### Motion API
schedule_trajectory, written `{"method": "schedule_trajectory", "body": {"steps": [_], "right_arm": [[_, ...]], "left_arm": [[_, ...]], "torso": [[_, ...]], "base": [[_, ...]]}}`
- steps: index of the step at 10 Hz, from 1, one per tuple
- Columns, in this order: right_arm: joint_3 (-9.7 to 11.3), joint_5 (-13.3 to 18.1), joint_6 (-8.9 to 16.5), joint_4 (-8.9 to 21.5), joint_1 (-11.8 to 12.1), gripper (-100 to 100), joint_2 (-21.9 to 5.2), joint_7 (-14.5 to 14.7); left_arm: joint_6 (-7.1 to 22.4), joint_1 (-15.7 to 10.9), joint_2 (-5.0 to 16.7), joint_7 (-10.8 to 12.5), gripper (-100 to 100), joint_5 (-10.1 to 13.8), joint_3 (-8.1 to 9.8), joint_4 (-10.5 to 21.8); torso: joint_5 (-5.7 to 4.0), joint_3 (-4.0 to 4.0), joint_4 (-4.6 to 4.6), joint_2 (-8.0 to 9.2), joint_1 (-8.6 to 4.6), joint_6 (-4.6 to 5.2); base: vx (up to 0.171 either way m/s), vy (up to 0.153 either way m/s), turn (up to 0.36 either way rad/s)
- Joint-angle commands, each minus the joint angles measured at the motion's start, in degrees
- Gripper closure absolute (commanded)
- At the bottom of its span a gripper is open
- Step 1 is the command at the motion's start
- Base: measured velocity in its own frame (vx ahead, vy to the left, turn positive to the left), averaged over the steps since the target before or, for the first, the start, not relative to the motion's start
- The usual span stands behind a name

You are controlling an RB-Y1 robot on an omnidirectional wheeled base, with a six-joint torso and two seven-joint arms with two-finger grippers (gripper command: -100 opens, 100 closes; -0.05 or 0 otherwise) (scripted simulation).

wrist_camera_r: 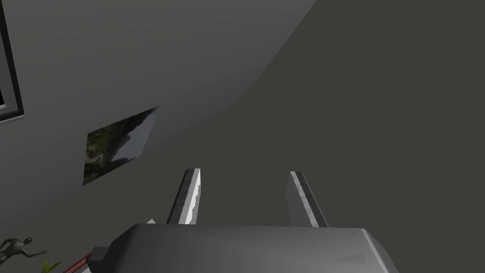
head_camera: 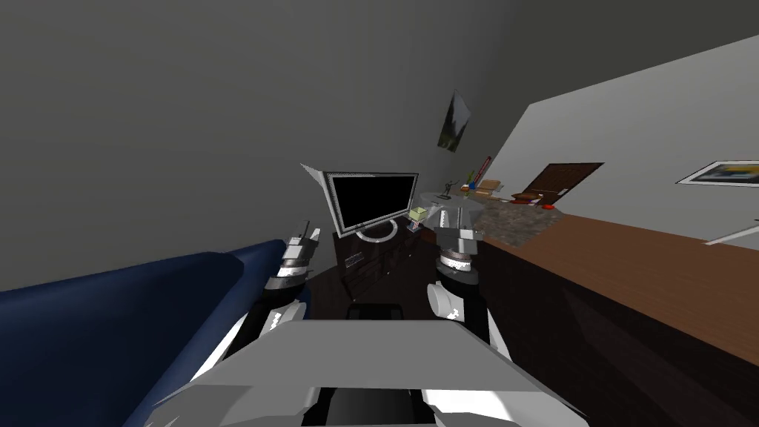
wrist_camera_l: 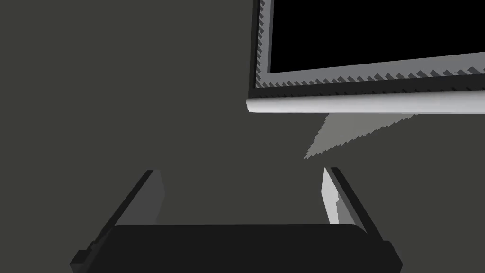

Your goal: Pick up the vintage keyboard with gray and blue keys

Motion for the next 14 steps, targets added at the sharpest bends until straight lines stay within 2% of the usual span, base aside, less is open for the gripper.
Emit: {"method": "schedule_trajectory", "body": {"steps": [1, 7, 8, 10, 11, 13, 14], "right_arm": [[0.0, 0.0, 0.0, 0.0, 0.0, 0, 0.0, 0.0], [0.0, 0.0, 0.0, 0.0, 0.0, 0, 0.0, 0.0], [0.0, 0.0, 0.0, 0.0, 0.0, 0, 0.0, 0.0], [0.0, 0.0, 0.0, 0.0, 0.0, 0, 0.0, 0.0], [0.0, 0.0, 0.0, 0.0, 0.0, 0, 0.0, 0.0], [0.0, 0.0, 0.0, 0.0, 0.0, 0, 0.0, 0.0], [0.0, 0.0, 0.0, 0.0, 0.0, 0, 0.0, 0.0]], "left_arm": [[2.6, 1.2, 1.2, 2.4, -100, 0.8, 0.57, 1.0], [10.9, 8.1, 4.5, 12.5, -100, 5.0, 3.87, 6.5], [11.2, 8.1, 4.5, 13.2, -100, 5.0, 3.87, 6.5], [14.4, 10.6, 5.5, 16.9, -100, 6.7, 4.97, 8.6], [14.4, 10.6, 5.5, 17.2, -100, 6.7, 4.97, 8.6], [17.8, 13.0, 6.6, 20.8, -100, 8.5, 5.9, 10.8], [17.8, 13.0, 6.6, 21.5, -100, 8.5, 5.9, 10.8]], "torso": [[0.0, 0.0, 0.0, 0.0, 0.0, 0.0], [-0.03, 0.03, 0.01, 0.05, -0.1, -0.01], [-0.03, 0.03, 0.02, 0.04, -0.11, 0.0], [0.01, 0.02, 0.01, 0.03, 0.07, -0.01], [0.01, 0.01, 0.01, 0.02, 0.03, -0.01], [0.0, -0.01, 0.0, -0.03, 0.05, -0.01], [0.0, -0.04, -0.01, -0.07, 0.03, -0.01]], "base": [[-0.013, -0.067, -0.171], [-0.02, -0.083, -0.257], [-0.01, -0.051, -0.078], [-0.001, -0.053, -0.226], [0.007, -0.049, -0.1], [0.021, -0.061, -0.248], [0.03, -0.04, -0.102]]}}
